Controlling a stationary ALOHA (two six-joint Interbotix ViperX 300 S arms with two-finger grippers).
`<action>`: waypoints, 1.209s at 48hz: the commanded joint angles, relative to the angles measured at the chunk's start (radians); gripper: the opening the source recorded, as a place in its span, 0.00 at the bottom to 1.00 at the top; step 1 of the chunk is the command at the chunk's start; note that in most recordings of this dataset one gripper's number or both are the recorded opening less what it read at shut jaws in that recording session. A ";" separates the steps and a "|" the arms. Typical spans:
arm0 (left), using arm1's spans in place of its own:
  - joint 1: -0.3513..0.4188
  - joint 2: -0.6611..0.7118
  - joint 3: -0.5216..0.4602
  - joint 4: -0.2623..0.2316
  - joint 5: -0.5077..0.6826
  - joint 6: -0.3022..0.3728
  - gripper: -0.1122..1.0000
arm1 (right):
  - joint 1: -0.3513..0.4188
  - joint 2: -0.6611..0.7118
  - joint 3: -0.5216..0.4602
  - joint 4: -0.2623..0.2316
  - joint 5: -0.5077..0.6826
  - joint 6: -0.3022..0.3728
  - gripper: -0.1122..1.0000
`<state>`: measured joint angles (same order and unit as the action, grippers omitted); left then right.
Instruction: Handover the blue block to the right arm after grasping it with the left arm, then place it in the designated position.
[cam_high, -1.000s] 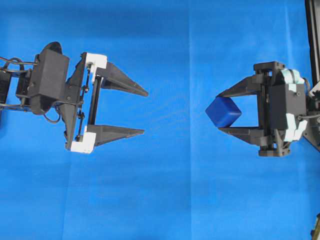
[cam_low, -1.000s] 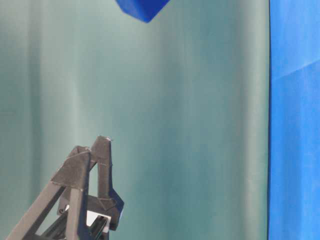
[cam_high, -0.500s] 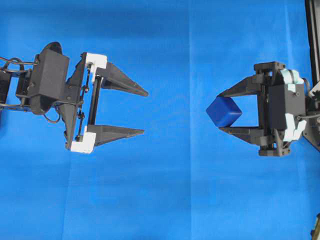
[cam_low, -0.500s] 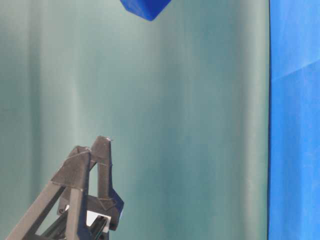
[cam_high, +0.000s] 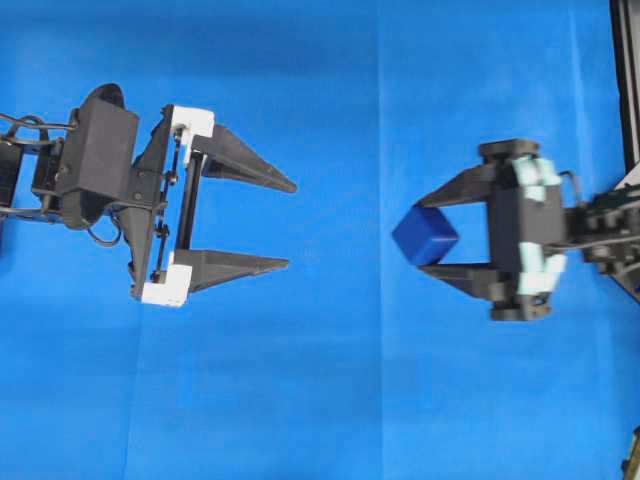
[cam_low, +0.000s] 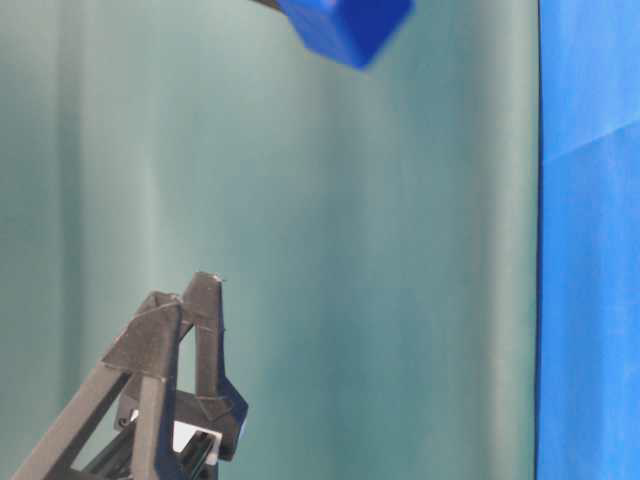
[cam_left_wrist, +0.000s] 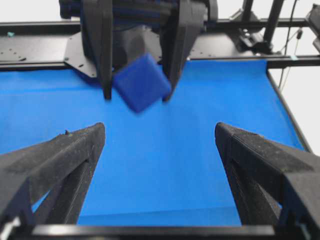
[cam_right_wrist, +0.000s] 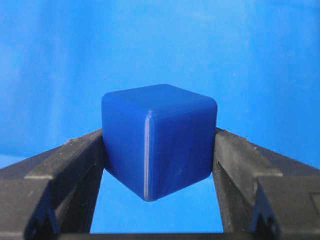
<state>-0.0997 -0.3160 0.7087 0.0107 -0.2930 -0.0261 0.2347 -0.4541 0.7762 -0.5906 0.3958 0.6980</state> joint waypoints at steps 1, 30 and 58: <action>0.000 -0.009 -0.025 -0.003 -0.009 -0.003 0.94 | -0.026 0.043 -0.015 0.000 -0.052 0.005 0.52; 0.000 -0.009 -0.025 -0.003 -0.008 -0.002 0.94 | -0.160 0.387 -0.094 -0.002 -0.334 0.006 0.52; 0.005 -0.009 -0.021 -0.003 -0.005 0.002 0.94 | -0.172 0.678 -0.222 0.000 -0.500 0.006 0.52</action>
<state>-0.0966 -0.3160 0.7087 0.0092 -0.2930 -0.0261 0.0675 0.2209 0.5844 -0.5937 -0.0890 0.7026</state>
